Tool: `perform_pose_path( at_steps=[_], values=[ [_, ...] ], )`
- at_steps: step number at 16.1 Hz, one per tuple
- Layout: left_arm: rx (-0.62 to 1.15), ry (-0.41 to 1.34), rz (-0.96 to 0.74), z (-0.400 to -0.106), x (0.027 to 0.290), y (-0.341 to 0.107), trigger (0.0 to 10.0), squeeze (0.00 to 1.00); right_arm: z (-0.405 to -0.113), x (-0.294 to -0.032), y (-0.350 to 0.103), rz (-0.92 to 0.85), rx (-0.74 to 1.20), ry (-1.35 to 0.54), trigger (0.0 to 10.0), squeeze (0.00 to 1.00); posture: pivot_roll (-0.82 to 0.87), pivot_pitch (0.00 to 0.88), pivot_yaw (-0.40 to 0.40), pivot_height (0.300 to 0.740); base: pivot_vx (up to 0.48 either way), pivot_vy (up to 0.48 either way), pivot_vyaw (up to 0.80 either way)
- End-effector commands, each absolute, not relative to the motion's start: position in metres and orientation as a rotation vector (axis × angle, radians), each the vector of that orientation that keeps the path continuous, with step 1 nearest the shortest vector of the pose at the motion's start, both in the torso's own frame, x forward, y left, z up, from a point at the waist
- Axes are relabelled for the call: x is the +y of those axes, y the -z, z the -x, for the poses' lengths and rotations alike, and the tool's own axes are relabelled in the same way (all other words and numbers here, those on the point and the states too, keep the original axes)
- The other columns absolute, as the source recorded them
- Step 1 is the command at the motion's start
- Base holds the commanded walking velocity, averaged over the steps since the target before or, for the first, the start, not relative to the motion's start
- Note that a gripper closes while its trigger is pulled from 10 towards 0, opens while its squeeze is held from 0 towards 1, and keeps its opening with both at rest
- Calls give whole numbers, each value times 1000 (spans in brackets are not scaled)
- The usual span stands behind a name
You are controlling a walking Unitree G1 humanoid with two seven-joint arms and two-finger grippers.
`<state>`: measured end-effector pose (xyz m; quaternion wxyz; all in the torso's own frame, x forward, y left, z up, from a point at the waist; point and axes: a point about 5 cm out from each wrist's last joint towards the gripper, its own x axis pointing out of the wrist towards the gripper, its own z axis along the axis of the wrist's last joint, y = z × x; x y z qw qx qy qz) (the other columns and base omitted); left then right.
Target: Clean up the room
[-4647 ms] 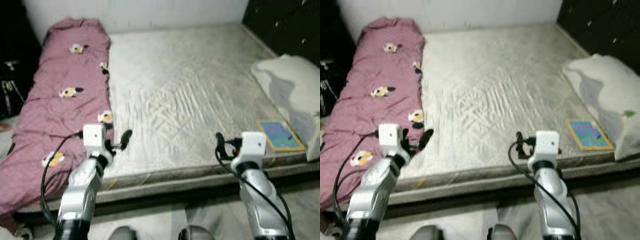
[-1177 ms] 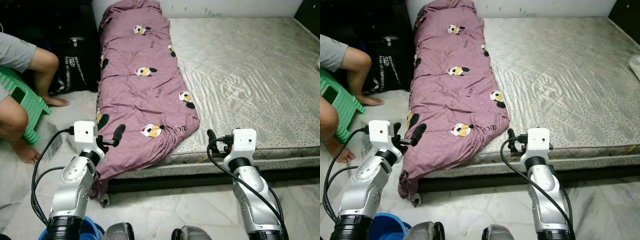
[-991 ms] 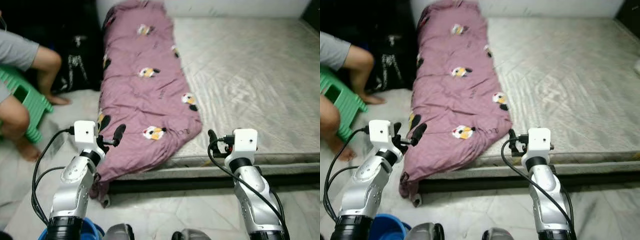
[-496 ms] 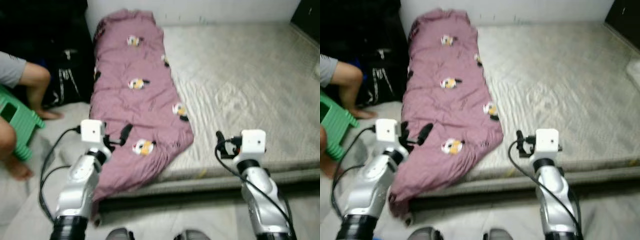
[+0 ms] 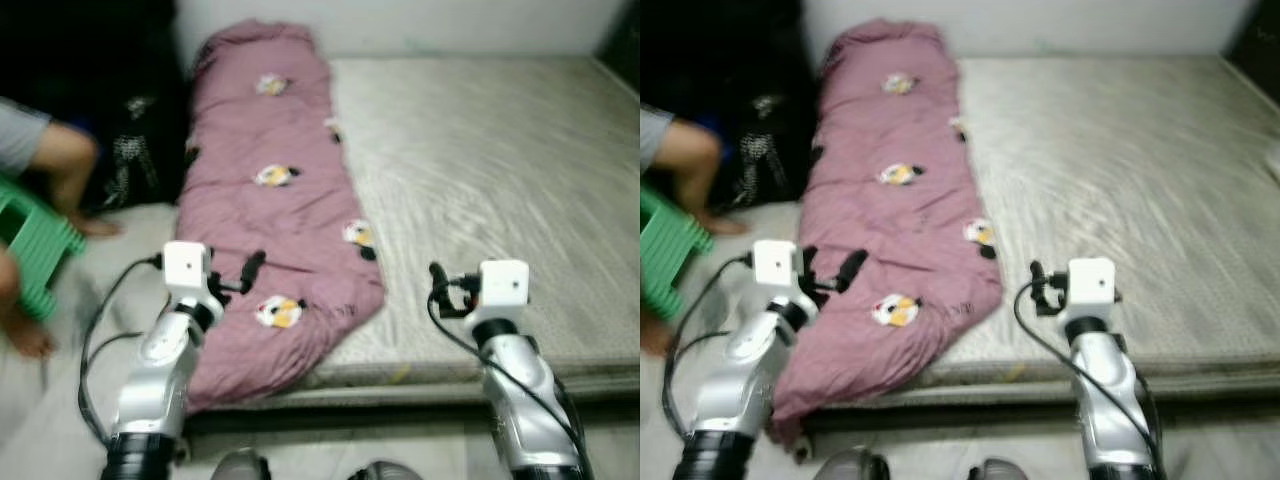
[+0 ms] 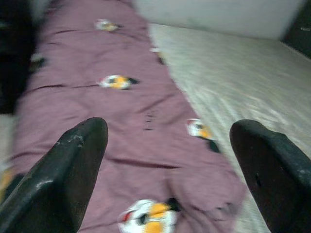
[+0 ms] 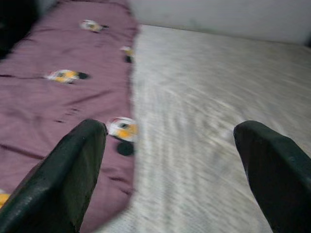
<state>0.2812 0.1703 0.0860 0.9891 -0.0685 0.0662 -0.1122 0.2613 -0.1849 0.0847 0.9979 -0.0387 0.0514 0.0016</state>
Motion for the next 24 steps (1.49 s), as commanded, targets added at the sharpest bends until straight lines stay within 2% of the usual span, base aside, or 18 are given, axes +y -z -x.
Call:
perform_pose_path(
  at_steps=[1, 6, 16, 24],
  values=[
    [138, 200, 130, -280, 177, -86, 10000, 0, -263, -180, -87, 81, 95, -20, 10000, 0, -81, 79, -9, 740, 0, 0, 513],
    [179, 151, 101, -275, 183, -78, 10000, 0, -264, -183, -84, 76, 115, -7, 10000, 0, -76, 76, -12, 740, 0, 0, 83],
    [172, 126, 108, -275, 185, -80, 10000, 0, -265, -183, -82, 80, 125, 6, 10000, 0, -75, 80, -13, 740, 0, 453, 0],
    [146, 109, 63, -273, 191, -84, 10000, 0, -268, -187, -86, 71, 122, 28, 10000, 0, -74, 105, -19, 740, 0, 0, 0]
  ],
)
